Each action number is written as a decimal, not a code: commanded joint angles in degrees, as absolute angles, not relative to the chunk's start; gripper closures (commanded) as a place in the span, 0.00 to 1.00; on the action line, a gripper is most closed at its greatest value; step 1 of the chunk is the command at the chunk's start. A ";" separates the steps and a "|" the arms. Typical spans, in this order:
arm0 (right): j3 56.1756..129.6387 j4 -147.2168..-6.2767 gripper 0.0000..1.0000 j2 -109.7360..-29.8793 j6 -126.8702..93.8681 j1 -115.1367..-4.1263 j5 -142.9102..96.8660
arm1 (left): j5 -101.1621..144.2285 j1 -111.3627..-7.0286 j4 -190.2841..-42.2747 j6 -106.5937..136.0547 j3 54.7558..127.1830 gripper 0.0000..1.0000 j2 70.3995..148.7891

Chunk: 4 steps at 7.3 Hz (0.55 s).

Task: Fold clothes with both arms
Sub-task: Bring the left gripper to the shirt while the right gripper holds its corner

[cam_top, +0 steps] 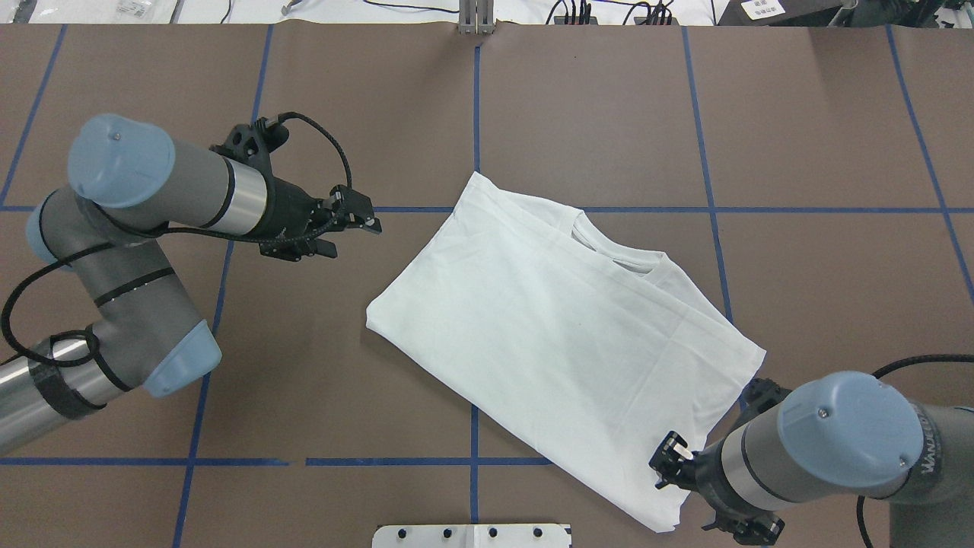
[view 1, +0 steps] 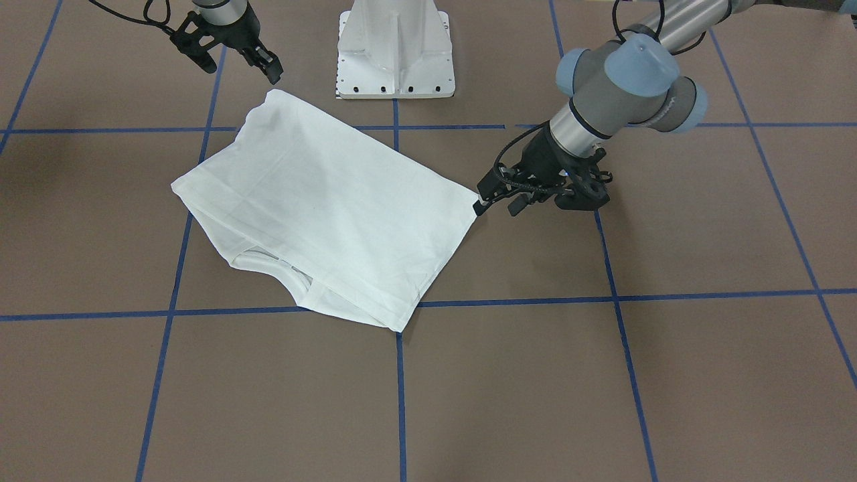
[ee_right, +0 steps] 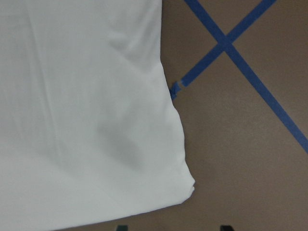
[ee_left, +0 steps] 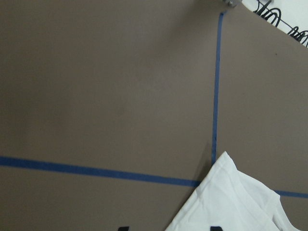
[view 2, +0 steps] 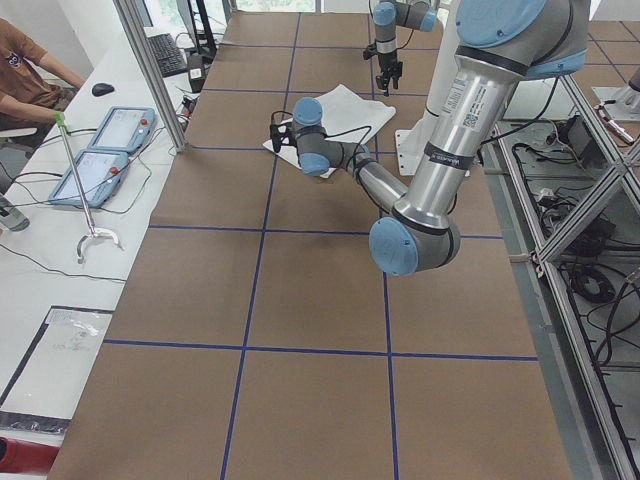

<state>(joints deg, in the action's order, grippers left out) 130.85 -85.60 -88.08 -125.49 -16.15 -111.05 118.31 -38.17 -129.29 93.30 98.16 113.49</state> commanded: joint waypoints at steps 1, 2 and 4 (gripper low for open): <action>124.07 -85.52 0.00 -76.97 -121.76 -32.01 -111.01 | 116.21 -31.93 -122.89 97.82 100.54 0.13 112.76; 119.49 -85.43 0.00 -72.55 -118.42 -36.69 -110.92 | 113.41 -28.69 -122.78 98.43 99.50 0.14 113.11; 115.68 -85.08 0.00 -72.07 -111.56 -38.84 -110.31 | 112.59 -27.16 -122.87 98.35 96.96 0.18 113.99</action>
<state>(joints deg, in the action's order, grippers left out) 118.58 -85.26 -73.24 -115.68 -36.81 -110.75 113.43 -28.31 -122.98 98.24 98.64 113.44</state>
